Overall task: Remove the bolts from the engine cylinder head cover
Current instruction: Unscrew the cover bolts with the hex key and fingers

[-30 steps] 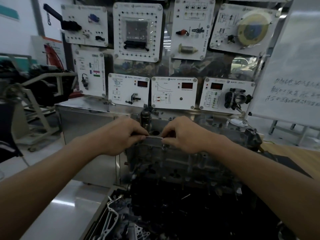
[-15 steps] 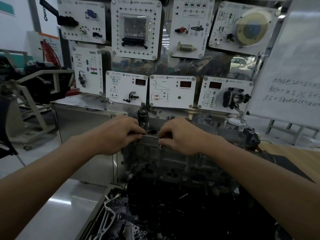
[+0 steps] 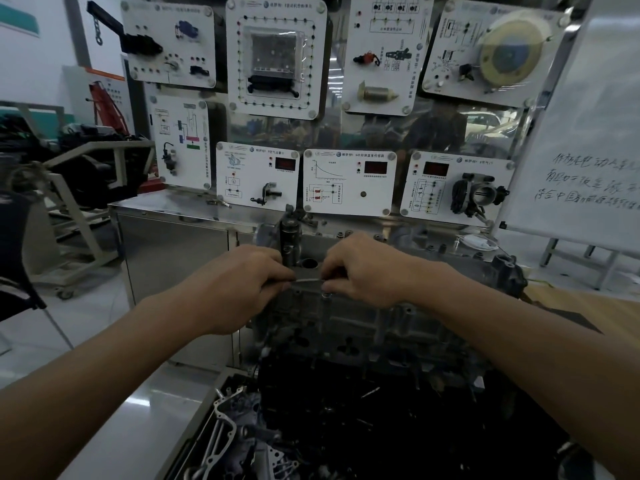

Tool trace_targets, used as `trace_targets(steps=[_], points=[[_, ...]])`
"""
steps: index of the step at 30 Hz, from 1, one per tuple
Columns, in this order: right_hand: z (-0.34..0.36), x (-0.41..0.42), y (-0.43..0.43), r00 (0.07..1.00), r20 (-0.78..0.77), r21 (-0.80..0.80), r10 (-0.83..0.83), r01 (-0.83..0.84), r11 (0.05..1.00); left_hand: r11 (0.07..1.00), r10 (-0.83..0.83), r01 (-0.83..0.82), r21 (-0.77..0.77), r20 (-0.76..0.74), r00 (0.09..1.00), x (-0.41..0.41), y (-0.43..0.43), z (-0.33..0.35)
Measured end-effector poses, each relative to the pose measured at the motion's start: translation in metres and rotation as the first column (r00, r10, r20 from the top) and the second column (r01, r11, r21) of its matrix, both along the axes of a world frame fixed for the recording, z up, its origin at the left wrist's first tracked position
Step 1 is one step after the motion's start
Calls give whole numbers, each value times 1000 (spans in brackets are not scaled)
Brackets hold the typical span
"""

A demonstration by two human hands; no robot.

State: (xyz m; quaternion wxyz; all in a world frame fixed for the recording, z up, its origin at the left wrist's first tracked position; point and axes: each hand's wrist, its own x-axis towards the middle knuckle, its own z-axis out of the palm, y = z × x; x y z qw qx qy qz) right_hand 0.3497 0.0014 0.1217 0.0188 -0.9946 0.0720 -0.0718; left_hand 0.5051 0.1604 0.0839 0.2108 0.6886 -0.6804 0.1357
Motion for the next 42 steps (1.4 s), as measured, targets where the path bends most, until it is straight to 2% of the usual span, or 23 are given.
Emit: trace_targets(steps=[6,9,12,18,23,24,26,27,29,31,33,35,36,38,39,41,42], points=[[1,6,-2,1000,-1,-16,0,0,1000,995,62,-61,80,-3,998,-4,0,6],[1,7,-3,999,-11,-37,35,-35,999,993,98,-97,60,-19,995,-18,2,-2],[-2,3,-5,997,4,-44,80,-80,996,989,149,-148,17,-102,984,-31,4,-11],[0,3,-7,989,-15,-81,145,-146,986,951,296,-309,-34,-200,934,-53,3,-14],[4,4,-10,981,-60,-167,187,-195,967,870,490,-491,44,-190,851,-104,-15,-23],[3,3,-9,979,-59,-201,196,-204,958,879,474,-474,59,-228,850,-115,-22,-24],[0,-1,-9,975,-56,-267,213,-220,938,926,370,-364,100,-436,820,-126,-37,-23],[-2,-5,-10,975,-52,-296,215,-221,929,948,307,-299,111,-575,758,-127,-43,-21],[-7,-14,-16,976,-49,-321,214,-218,922,970,218,-219,109,-791,572,-127,-46,-17],[-11,-25,-22,977,-42,-217,207,-211,953,978,167,-191,84,-864,474,-120,-44,-17],[-14,-33,-25,980,-13,48,199,-198,979,981,129,-182,61,-912,390,-110,-42,-16],[-13,-37,-24,987,13,292,161,-158,943,979,128,-192,66,-933,335,-98,-42,-16],[-13,-37,-24,991,22,366,134,-133,921,978,136,-195,72,-932,336,-93,-42,-16],[-13,-36,-23,996,50,448,75,-90,889,975,154,-206,77,-907,391,-84,-44,-16],[-13,-37,-22,997,65,491,41,-68,868,969,181,-237,75,-866,466,-79,-45,-15],[-12,-39,-20,999,54,608,-6,-28,794,938,270,-343,41,-707,654,-67,-45,-13],[-11,-41,-18,999,33,654,-18,-8,757,921,310,-389,9,-622,719,-61,-44,-13]])
